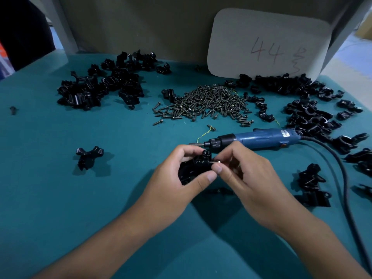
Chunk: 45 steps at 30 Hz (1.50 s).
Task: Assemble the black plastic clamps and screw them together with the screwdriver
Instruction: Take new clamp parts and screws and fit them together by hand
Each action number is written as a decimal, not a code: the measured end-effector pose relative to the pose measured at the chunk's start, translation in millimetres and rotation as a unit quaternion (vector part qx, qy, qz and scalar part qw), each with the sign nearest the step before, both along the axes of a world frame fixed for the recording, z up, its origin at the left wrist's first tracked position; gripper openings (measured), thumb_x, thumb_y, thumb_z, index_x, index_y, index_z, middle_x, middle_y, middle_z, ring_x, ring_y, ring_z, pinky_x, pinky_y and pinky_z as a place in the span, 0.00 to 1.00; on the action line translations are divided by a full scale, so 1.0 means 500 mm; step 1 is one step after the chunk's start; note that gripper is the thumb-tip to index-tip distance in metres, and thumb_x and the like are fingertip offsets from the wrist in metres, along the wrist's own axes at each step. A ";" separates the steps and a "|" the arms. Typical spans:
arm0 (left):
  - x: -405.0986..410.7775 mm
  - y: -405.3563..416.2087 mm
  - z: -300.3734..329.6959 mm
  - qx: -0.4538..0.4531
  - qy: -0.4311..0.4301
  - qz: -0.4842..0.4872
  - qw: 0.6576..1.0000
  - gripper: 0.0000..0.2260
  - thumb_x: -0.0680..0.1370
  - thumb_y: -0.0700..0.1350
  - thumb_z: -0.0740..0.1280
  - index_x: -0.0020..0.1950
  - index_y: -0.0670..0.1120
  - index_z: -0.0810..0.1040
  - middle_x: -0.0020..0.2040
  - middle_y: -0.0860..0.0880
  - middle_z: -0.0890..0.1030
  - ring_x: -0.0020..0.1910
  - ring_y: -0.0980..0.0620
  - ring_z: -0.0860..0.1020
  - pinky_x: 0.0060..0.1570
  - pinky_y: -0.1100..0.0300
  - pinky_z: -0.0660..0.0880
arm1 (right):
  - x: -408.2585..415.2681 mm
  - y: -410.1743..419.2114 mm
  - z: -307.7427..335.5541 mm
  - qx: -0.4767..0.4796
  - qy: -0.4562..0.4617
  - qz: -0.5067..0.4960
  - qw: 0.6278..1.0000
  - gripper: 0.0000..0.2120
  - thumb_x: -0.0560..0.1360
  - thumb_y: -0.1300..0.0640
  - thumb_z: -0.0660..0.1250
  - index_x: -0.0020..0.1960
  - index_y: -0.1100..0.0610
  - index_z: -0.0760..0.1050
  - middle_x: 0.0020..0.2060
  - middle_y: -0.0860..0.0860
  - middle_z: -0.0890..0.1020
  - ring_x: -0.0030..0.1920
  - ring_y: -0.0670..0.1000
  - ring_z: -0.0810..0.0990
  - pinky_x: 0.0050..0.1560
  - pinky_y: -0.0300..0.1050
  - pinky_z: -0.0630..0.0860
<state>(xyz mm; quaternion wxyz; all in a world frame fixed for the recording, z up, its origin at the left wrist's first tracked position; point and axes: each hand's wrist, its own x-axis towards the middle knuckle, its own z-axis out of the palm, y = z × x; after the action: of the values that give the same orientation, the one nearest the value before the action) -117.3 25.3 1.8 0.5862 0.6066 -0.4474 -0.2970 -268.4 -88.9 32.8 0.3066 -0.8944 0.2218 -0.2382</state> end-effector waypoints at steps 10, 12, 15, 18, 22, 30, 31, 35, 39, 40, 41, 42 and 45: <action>-0.002 0.000 0.005 -0.013 0.024 0.007 1.000 0.15 0.75 0.54 0.70 0.59 0.51 0.77 0.56 0.53 0.84 0.57 0.54 0.82 0.59 0.52 0.77 | 0.003 -0.006 0.008 0.146 -0.070 0.024 0.986 0.09 0.73 0.42 0.69 0.50 0.43 0.77 0.42 0.42 0.82 0.43 0.45 0.79 0.42 0.61 0.77; -0.001 0.001 0.003 -0.016 0.027 0.007 0.999 0.12 0.76 0.51 0.70 0.59 0.51 0.77 0.56 0.54 0.84 0.56 0.55 0.82 0.57 0.56 0.76 | 0.003 -0.010 0.007 0.138 -0.070 0.017 0.988 0.08 0.73 0.42 0.69 0.50 0.44 0.78 0.42 0.42 0.82 0.44 0.46 0.80 0.43 0.58 0.78; -0.002 0.003 0.002 -0.018 0.021 -0.001 1.000 0.11 0.76 0.50 0.70 0.58 0.52 0.77 0.55 0.57 0.84 0.56 0.57 0.81 0.56 0.63 0.75 | 0.003 -0.010 0.003 0.117 -0.060 0.009 0.991 0.07 0.76 0.42 0.67 0.47 0.45 0.77 0.38 0.40 0.81 0.39 0.43 0.79 0.39 0.37 0.73; -0.005 0.001 0.003 -0.017 0.010 -0.006 1.000 0.11 0.76 0.50 0.70 0.57 0.53 0.77 0.53 0.59 0.83 0.54 0.60 0.81 0.54 0.67 0.74 | 0.006 -0.002 0.002 0.083 -0.039 0.002 0.996 0.14 0.78 0.38 0.61 0.43 0.47 0.74 0.34 0.41 0.80 0.36 0.43 0.76 0.36 0.32 0.68; -0.007 0.005 0.001 -0.013 -0.011 -0.009 1.000 0.11 0.76 0.52 0.71 0.57 0.55 0.76 0.52 0.58 0.83 0.53 0.58 0.81 0.55 0.63 0.76 | 0.008 0.005 0.000 0.064 -0.012 -0.006 0.998 0.19 0.80 0.37 0.55 0.41 0.49 0.72 0.35 0.45 0.80 0.37 0.45 0.80 0.36 0.34 0.71; -0.002 -0.003 0.001 -0.028 0.015 0.005 0.999 0.13 0.76 0.54 0.71 0.57 0.52 0.77 0.54 0.57 0.84 0.56 0.57 0.81 0.56 0.62 0.76 | -0.003 0.001 0.017 0.056 -0.012 0.026 0.998 0.06 0.80 0.42 0.61 0.50 0.43 0.72 0.42 0.39 0.78 0.42 0.45 0.76 0.39 0.34 0.69; -0.002 -0.004 0.000 -0.030 0.017 0.004 0.999 0.14 0.75 0.54 0.71 0.58 0.52 0.77 0.55 0.57 0.84 0.56 0.57 0.81 0.56 0.62 0.76 | -0.003 -0.001 0.017 0.050 -0.007 0.026 0.998 0.04 0.79 0.44 0.63 0.51 0.43 0.72 0.44 0.40 0.79 0.43 0.46 0.77 0.39 0.35 0.70; -0.006 0.001 0.001 -0.033 0.019 -0.010 0.999 0.12 0.75 0.57 0.70 0.56 0.57 0.77 0.54 0.58 0.83 0.54 0.58 0.81 0.54 0.65 0.75 | 0.001 0.000 0.013 -0.001 0.004 0.030 1.000 0.13 0.82 0.43 0.57 0.44 0.47 0.70 0.37 0.42 0.75 0.38 0.43 0.73 0.36 0.32 0.66; -0.006 0.003 0.002 -0.037 0.013 -0.013 0.999 0.11 0.75 0.58 0.70 0.56 0.58 0.77 0.53 0.58 0.83 0.54 0.58 0.81 0.54 0.65 0.75 | -0.001 0.000 0.008 -0.015 0.014 0.034 0.999 0.17 0.83 0.39 0.52 0.41 0.47 0.68 0.36 0.44 0.74 0.38 0.47 0.74 0.36 0.35 0.66; -0.006 0.002 0.002 -0.038 0.015 -0.012 0.999 0.11 0.75 0.58 0.70 0.56 0.59 0.77 0.53 0.58 0.83 0.54 0.58 0.81 0.53 0.66 0.75 | -0.004 -0.002 0.008 -0.020 0.020 0.034 0.999 0.15 0.83 0.40 0.53 0.42 0.46 0.68 0.37 0.43 0.74 0.39 0.47 0.74 0.37 0.35 0.66; -0.006 0.002 0.003 -0.037 0.016 -0.012 0.999 0.11 0.75 0.58 0.70 0.56 0.59 0.76 0.54 0.59 0.83 0.54 0.59 0.81 0.53 0.66 0.75 | -0.006 -0.003 0.008 -0.026 0.026 0.034 0.999 0.13 0.82 0.41 0.55 0.44 0.46 0.68 0.38 0.42 0.73 0.40 0.47 0.74 0.37 0.35 0.65; -0.006 0.001 0.004 -0.035 0.016 -0.013 0.999 0.11 0.75 0.58 0.70 0.56 0.59 0.76 0.54 0.59 0.83 0.54 0.59 0.81 0.53 0.67 0.75 | -0.008 -0.004 0.008 -0.031 0.029 0.034 0.999 0.11 0.82 0.41 0.56 0.46 0.46 0.68 0.39 0.41 0.73 0.41 0.47 0.74 0.38 0.35 0.65; -0.008 0.003 0.003 -0.033 0.015 -0.018 0.999 0.11 0.75 0.58 0.69 0.56 0.59 0.76 0.53 0.58 0.83 0.54 0.58 0.81 0.53 0.66 0.75 | -0.003 -0.002 0.005 -0.047 0.030 0.047 0.997 0.11 0.83 0.43 0.53 0.45 0.45 0.66 0.39 0.42 0.72 0.41 0.45 0.73 0.38 0.35 0.65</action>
<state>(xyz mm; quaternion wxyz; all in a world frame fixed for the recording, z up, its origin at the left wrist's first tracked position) -121.3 26.9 3.4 0.6072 0.5746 -0.4586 -0.3015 -270.1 -89.7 35.3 0.2682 -0.9241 0.1769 -0.2068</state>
